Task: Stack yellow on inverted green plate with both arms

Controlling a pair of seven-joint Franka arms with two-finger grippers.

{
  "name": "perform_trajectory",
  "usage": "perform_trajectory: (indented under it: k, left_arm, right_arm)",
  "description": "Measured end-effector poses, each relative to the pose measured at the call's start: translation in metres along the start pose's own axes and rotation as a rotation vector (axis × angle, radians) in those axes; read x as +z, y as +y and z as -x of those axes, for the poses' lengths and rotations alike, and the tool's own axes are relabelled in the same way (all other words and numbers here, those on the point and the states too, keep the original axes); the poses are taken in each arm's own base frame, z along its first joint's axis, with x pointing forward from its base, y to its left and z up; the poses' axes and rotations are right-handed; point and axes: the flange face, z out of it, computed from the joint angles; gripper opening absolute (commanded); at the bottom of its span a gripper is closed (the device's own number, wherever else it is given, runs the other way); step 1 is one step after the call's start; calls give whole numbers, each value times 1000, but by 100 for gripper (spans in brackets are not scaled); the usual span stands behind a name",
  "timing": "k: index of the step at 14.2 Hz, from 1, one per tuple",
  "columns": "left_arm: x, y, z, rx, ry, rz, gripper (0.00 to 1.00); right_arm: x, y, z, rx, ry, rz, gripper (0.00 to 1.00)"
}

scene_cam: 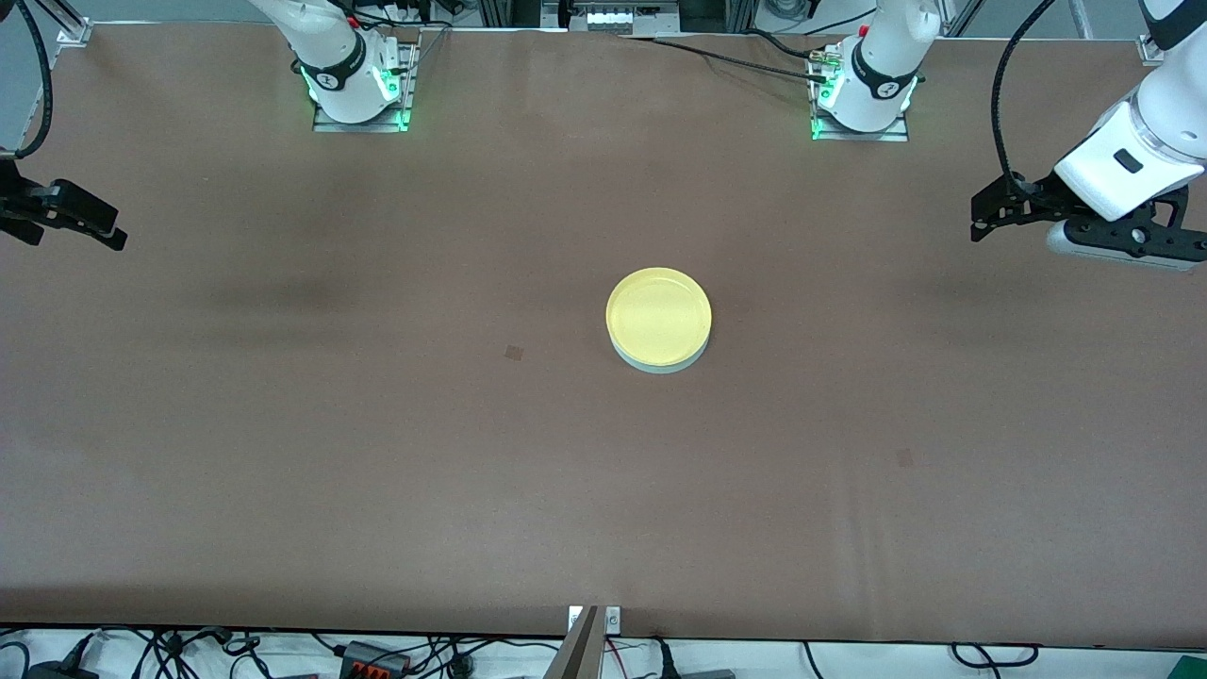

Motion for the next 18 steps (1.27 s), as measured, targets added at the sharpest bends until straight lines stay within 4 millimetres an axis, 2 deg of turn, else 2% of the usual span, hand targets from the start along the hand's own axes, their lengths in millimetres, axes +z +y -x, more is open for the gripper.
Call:
perform_trajectory:
  k: [18]
  left_arm:
    - [0, 0, 0, 0, 0, 0, 100]
  right_arm:
    - [2, 9, 2, 13, -14, 1, 100]
